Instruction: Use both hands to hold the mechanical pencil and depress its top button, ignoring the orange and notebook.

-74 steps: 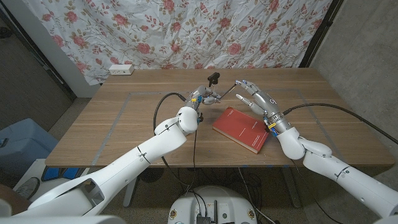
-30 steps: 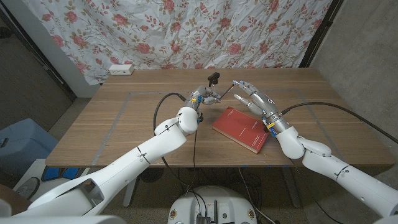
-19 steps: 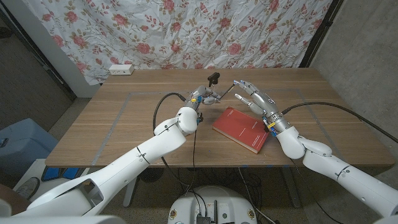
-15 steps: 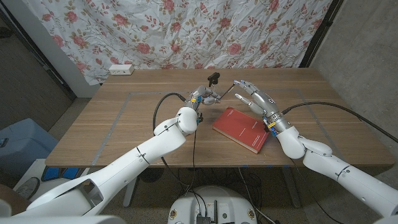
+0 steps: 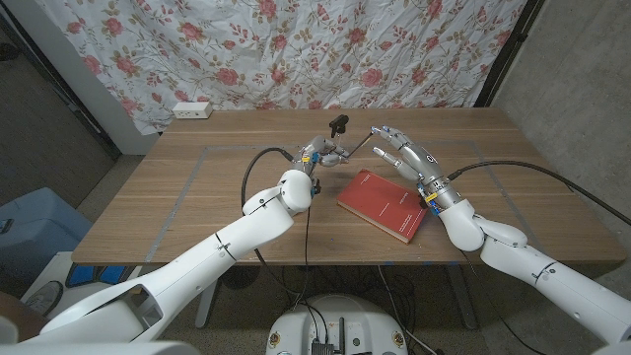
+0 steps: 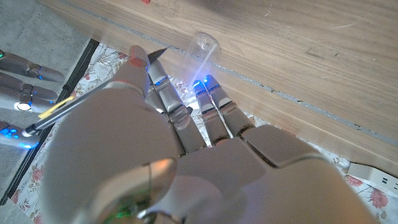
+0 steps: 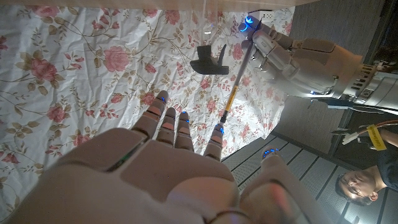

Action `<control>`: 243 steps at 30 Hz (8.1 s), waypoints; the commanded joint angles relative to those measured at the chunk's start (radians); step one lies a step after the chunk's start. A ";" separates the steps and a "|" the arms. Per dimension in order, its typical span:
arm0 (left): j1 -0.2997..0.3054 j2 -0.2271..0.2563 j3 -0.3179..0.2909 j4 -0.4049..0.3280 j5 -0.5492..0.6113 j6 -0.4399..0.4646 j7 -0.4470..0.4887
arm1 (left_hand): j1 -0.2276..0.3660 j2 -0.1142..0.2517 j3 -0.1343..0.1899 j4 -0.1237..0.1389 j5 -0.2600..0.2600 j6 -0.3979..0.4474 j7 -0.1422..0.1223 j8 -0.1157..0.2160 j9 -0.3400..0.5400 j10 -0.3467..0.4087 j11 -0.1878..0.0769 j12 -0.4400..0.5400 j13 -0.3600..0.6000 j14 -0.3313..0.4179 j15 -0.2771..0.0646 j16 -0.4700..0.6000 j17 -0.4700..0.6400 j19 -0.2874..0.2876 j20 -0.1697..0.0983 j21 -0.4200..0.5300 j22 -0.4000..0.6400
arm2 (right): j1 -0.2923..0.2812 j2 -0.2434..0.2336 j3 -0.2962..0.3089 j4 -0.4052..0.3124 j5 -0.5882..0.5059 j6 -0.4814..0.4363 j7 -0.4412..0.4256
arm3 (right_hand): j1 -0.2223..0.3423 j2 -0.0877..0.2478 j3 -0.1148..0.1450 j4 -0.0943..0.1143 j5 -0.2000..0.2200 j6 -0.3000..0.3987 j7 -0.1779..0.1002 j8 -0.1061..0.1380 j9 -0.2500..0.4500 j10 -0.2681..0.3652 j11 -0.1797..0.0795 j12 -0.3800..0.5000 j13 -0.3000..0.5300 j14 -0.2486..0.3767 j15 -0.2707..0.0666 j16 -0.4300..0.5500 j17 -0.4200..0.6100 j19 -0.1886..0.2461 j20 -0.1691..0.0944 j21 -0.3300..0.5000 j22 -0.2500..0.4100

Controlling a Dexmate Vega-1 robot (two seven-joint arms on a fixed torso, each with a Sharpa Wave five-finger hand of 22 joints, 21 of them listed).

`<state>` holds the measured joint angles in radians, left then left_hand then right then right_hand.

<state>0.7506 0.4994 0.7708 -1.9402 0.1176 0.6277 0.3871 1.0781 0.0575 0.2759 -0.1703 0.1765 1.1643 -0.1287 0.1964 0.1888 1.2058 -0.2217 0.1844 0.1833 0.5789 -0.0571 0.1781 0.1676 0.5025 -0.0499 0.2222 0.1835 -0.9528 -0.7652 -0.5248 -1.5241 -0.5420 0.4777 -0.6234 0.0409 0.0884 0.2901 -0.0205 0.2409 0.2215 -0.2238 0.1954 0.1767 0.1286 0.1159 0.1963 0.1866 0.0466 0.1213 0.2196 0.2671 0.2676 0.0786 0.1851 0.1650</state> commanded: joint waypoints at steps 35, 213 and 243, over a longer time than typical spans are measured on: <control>-0.005 -0.002 0.001 0.011 0.010 -0.003 0.003 | 0.006 0.012 -0.003 0.004 0.007 0.004 0.002 0.008 0.001 0.008 -0.001 0.006 0.003 0.005 -0.160 -0.002 -0.001 -0.003 -0.106 0.005 0.004 | -0.003 -0.001 -0.021 -0.038 -0.049 -0.092 -0.015 | -0.001 0.010 0.009 0.005 0.005 0.016 0.004 -0.002 0.002 0.010 -0.003 0.002 0.002 0.001 -0.001 0.005 0.005 0.001 -0.003 0.003 0.002; -0.161 0.220 0.100 -0.057 0.423 -0.036 -0.478 | 0.003 0.012 -0.005 0.004 0.009 -0.030 -0.015 0.004 0.003 -0.036 -0.003 0.004 0.005 -0.011 -0.156 -0.005 -0.002 -0.017 -0.107 0.002 0.004 | -0.071 0.098 0.180 0.005 0.679 -0.060 0.338 | 0.001 -0.006 0.025 0.017 0.014 -0.031 0.026 -0.029 -0.003 0.101 -0.071 0.001 -0.004 0.058 -0.082 0.002 -0.019 0.067 -0.063 0.001 0.000; -0.203 0.187 0.142 -0.019 0.636 -0.086 -0.646 | -0.002 0.014 -0.009 0.008 0.009 -0.035 -0.017 0.004 0.003 -0.044 -0.003 0.004 0.005 -0.013 -0.155 -0.002 -0.001 -0.017 -0.100 0.003 0.003 | -0.077 0.119 0.202 0.051 0.871 -0.088 0.420 | -0.007 -0.006 0.023 0.025 0.016 -0.058 0.060 -0.023 -0.004 0.101 -0.068 -0.004 -0.004 0.062 -0.082 -0.001 -0.025 0.067 -0.068 0.000 0.000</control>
<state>0.5693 0.7035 0.8905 -1.9818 0.6730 0.5675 -0.1888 1.0766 0.0629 0.2706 -0.1678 0.1814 1.1320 -0.1465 0.1961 0.1889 1.1676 -0.2230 0.1817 0.1841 0.5661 -0.0519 0.1734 0.1656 0.4934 -0.0482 0.2222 0.1836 -1.0335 -0.6506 -0.3275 -1.4949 0.2498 0.4099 -0.2449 0.0407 0.0882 0.3125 -0.0011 0.2516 0.1655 -0.1716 0.1693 0.1724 0.2303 0.0498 0.1958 0.1816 0.1092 0.0374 0.2202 0.2414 0.3299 0.0158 0.1848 0.1631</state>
